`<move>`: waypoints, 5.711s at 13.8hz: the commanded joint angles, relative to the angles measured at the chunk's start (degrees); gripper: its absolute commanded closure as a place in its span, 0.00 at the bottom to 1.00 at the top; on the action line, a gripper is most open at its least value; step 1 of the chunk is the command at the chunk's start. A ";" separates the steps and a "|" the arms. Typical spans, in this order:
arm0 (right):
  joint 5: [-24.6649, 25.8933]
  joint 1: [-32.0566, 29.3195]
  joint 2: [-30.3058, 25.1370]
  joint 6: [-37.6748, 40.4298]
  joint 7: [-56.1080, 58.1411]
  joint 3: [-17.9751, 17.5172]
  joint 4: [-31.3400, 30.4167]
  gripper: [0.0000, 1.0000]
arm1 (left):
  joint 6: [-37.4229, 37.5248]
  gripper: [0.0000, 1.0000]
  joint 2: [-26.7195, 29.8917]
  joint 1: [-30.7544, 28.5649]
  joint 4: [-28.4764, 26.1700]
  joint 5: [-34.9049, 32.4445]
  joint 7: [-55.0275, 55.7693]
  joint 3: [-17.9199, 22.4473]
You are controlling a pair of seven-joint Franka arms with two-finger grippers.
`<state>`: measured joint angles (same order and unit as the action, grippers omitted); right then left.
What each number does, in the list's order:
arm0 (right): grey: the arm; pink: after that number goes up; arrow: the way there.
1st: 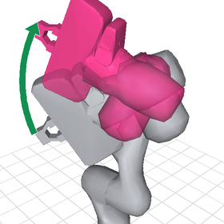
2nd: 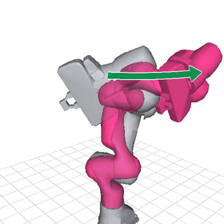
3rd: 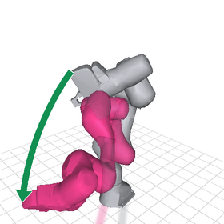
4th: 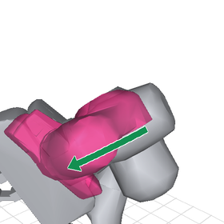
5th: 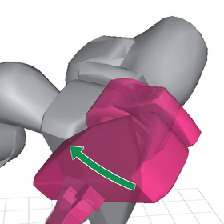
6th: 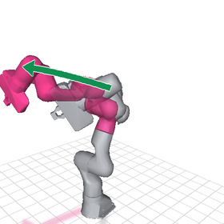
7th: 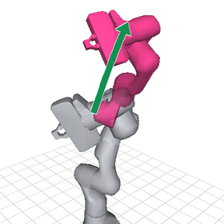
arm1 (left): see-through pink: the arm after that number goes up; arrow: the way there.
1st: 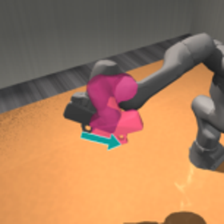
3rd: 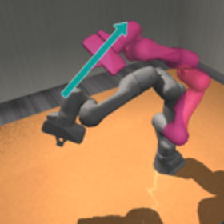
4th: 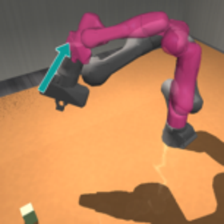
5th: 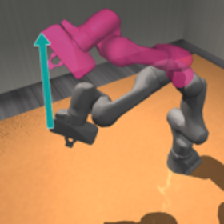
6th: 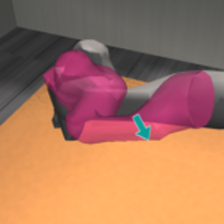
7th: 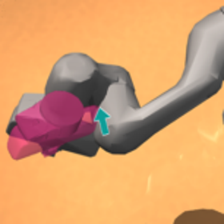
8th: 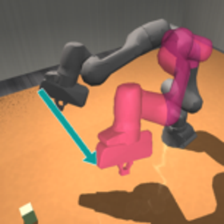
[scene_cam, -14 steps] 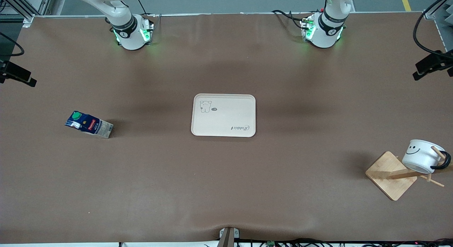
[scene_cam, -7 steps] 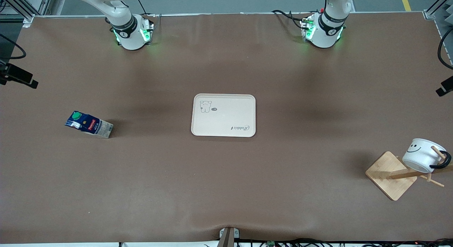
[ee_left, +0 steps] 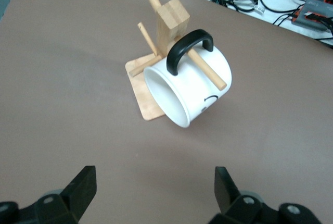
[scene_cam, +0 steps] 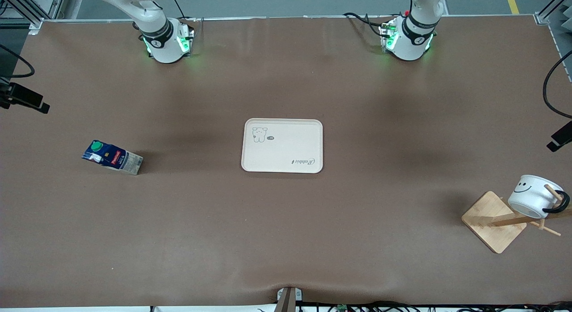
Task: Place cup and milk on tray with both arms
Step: 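Move the left gripper toward the white mug on the wooden stand, then grasp the white mug rim with the left gripper, then lift the mug off the stand while the right gripper reaches the milk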
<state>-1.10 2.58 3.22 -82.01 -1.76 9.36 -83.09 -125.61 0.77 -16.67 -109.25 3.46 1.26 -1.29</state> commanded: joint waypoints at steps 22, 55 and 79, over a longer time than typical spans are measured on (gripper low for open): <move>-0.04 -0.64 1.09 0.01 -0.18 -0.13 0.65 0.00 | -18.26 0.29 -9.82 -2.23 -4.57 39.96 -51.52 -0.99; 0.05 0.23 4.85 -0.16 -0.18 -0.22 0.74 0.00 | -8.51 1.00 -2.54 -2.84 -7.55 39.17 -43.72 -3.89; -0.13 -1.95 13.47 -2.80 0.26 -0.13 -1.72 0.00 | -4.73 1.00 -11.74 8.03 -2.11 -0.37 27.81 -28.15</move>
<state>-1.13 2.69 15.58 -84.84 -1.76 9.63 -84.67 -131.10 -7.68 -11.95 -114.08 6.36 23.65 -29.32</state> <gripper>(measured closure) 0.000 0.916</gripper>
